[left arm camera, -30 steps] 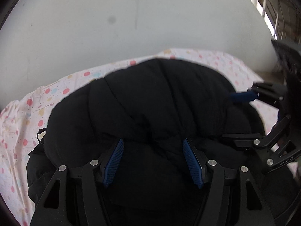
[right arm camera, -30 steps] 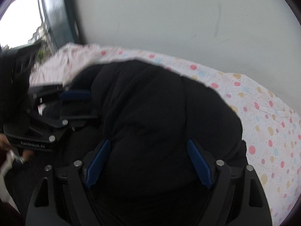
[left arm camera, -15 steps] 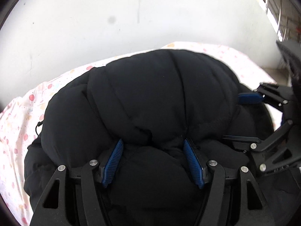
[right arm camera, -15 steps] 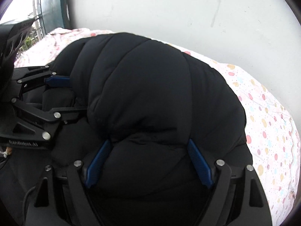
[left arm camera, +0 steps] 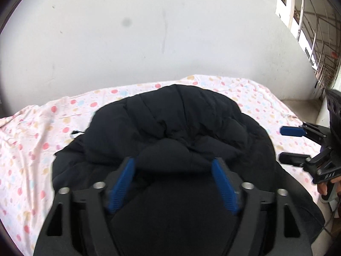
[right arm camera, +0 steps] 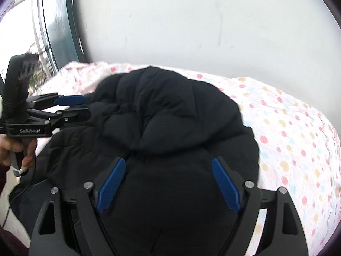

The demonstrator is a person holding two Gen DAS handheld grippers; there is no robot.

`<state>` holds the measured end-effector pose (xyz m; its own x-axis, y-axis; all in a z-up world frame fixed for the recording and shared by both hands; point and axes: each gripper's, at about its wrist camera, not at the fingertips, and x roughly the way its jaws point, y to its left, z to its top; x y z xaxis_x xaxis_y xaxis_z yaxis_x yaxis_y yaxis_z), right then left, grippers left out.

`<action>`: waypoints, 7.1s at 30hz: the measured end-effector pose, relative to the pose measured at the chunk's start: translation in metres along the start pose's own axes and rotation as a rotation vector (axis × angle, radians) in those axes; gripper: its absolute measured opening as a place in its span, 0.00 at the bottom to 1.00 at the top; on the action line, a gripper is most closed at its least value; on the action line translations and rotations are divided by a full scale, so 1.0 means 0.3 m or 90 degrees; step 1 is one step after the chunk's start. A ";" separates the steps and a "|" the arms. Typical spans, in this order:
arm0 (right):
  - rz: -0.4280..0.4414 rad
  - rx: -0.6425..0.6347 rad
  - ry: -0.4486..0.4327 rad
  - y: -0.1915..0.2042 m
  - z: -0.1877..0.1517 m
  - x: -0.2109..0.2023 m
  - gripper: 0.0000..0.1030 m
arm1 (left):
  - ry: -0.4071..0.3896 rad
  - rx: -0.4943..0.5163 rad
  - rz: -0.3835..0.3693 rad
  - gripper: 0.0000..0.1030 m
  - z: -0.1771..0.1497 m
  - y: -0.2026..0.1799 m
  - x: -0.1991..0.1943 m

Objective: Fold large clothes

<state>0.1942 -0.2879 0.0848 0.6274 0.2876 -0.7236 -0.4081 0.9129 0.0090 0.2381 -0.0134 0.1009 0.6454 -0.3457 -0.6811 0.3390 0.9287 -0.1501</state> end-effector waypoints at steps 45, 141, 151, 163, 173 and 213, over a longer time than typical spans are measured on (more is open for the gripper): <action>0.253 0.343 0.175 -0.152 -0.886 -0.339 0.63 | 0.136 -0.377 -0.251 0.88 -0.961 0.310 -0.499; 0.083 0.588 -0.043 -0.686 0.286 0.656 0.11 | -0.060 -0.598 -0.186 0.17 0.066 0.903 0.506; 0.120 0.617 -0.050 -0.713 0.276 0.673 0.15 | -0.072 -0.607 -0.223 0.20 0.098 0.907 0.453; 0.204 0.680 -0.095 -0.739 0.253 0.604 0.36 | -0.149 -0.608 -0.262 0.88 0.152 0.906 0.342; 0.170 0.685 -0.144 -0.801 0.265 0.481 0.78 | -0.152 -0.499 -0.151 0.88 0.225 0.841 0.194; -0.058 0.155 0.056 -0.194 0.543 0.892 0.90 | 0.082 -0.205 0.069 0.99 0.446 0.492 0.829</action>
<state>0.4938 -0.2170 0.0029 0.5899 0.1844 -0.7862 -0.1741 0.9797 0.0991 0.5402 0.0199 0.0053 0.5669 -0.2430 -0.7872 0.0271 0.9605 -0.2769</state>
